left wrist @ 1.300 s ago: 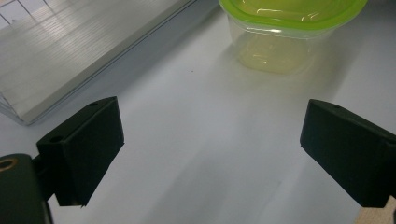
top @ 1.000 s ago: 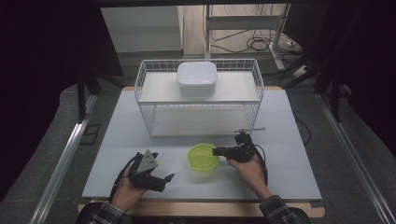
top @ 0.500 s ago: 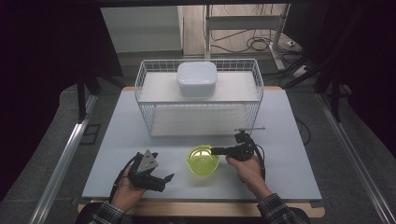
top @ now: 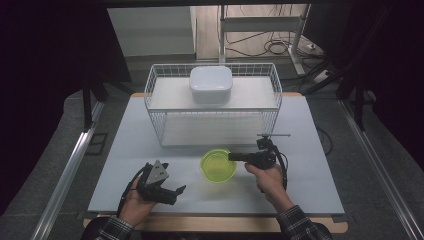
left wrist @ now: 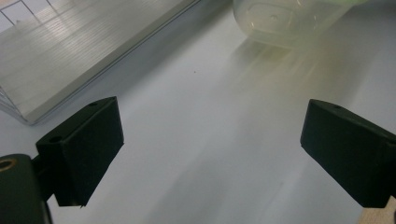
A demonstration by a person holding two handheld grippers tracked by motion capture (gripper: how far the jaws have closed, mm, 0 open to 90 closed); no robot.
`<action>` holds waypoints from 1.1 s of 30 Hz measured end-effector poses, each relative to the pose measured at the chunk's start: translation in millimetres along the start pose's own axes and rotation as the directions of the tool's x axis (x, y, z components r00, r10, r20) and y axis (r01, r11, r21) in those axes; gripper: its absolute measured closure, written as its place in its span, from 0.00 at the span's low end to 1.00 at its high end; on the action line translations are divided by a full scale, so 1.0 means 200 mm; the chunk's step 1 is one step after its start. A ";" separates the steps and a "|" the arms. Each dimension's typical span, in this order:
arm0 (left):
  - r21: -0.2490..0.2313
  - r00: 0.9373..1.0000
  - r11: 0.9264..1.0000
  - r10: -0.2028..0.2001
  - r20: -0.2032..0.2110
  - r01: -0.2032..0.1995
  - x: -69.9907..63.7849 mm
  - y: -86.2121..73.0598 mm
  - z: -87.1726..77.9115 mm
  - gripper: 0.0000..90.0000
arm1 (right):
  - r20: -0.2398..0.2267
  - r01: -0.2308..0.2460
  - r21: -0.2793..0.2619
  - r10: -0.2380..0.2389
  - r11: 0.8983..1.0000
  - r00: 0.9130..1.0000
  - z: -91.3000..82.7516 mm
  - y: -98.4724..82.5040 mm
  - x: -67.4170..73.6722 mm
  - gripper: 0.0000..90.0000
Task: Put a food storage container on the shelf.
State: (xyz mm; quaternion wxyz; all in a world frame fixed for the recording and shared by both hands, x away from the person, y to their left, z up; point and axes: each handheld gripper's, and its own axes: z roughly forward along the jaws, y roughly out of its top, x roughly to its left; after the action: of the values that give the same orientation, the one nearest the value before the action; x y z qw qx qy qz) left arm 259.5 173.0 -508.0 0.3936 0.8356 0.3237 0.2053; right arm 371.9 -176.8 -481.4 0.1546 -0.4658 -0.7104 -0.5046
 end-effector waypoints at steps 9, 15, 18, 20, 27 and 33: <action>-0.002 1.000 1.000 -0.002 -0.002 0.002 0.00 0.00 0.00 0.06 | -0.026 0.023 -0.057 -0.024 0.998 0.999 -0.05 0.07 0.08 0.92; -0.004 1.000 1.000 -0.002 -0.002 0.002 0.00 0.00 0.00 0.06 | -0.051 0.034 -0.095 -0.039 0.995 0.998 -0.10 0.13 0.14 0.92; -0.002 1.000 1.000 -0.001 -0.001 0.001 0.00 0.00 0.00 0.06 | -0.056 0.042 -0.108 -0.048 0.993 0.997 -0.12 0.17 0.17 0.92; -0.001 1.000 1.000 0.000 -0.001 0.000 0.00 0.00 0.00 0.06 | -0.061 0.043 -0.114 -0.050 0.992 0.997 -0.14 0.19 0.19 0.92; -0.007 1.000 1.000 -0.009 -0.002 0.009 0.01 0.00 -0.01 0.05 | -0.073 0.060 -0.145 -0.071 0.988 0.995 -0.18 0.29 0.27 0.92; -0.031 0.999 0.999 -0.033 -0.003 0.033 0.02 0.00 -0.02 0.04 | -0.085 0.067 -0.176 -0.082 0.982 0.993 -0.23 0.40 0.36 0.91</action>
State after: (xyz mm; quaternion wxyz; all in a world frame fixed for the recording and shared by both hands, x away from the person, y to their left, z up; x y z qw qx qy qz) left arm 260.3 178.6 -505.7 0.4091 0.8236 0.3351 0.2050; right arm 389.0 -174.9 -364.8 0.1269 -0.4269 -0.6730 -0.5905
